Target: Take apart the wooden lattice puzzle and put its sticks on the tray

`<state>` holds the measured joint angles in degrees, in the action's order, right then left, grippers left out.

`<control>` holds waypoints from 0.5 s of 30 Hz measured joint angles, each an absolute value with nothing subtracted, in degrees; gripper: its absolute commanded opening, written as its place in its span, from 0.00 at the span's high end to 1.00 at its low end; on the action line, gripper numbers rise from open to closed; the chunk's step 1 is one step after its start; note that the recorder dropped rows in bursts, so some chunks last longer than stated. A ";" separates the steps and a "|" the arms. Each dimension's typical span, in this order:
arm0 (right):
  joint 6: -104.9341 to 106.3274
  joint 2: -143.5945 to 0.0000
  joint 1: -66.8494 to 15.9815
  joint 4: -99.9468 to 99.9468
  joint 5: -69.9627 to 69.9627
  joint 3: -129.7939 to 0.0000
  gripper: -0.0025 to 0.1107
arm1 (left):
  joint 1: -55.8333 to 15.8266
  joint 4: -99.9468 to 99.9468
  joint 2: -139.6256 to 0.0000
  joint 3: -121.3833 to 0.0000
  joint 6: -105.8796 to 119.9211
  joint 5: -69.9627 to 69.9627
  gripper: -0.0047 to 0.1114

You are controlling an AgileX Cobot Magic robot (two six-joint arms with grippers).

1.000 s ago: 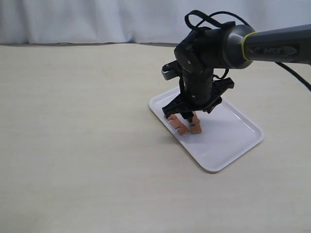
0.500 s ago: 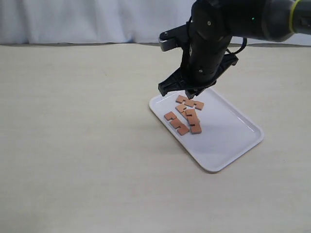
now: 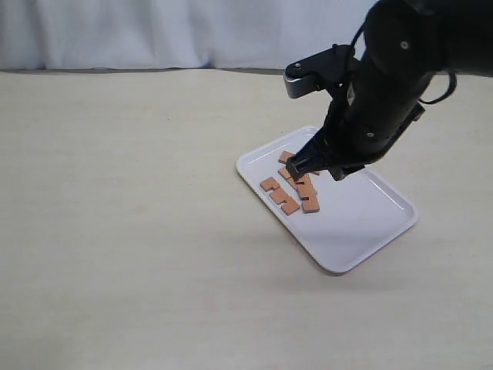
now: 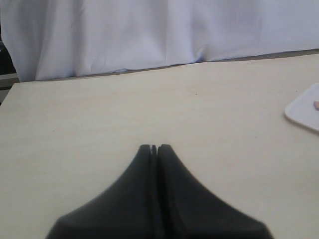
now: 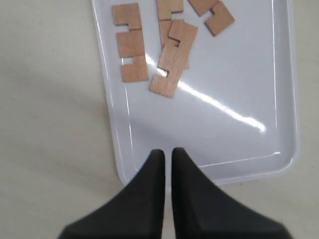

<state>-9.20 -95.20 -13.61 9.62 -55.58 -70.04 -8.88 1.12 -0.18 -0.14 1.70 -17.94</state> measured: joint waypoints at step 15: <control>-9.07 -66.16 -13.61 8.57 -48.75 -52.18 0.94 | -8.88 1.12 -0.18 -0.14 1.70 -17.94 0.96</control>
<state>-9.07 -66.16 -13.61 8.57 -48.75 -52.18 -8.88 1.12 -0.18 -0.14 1.70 -17.94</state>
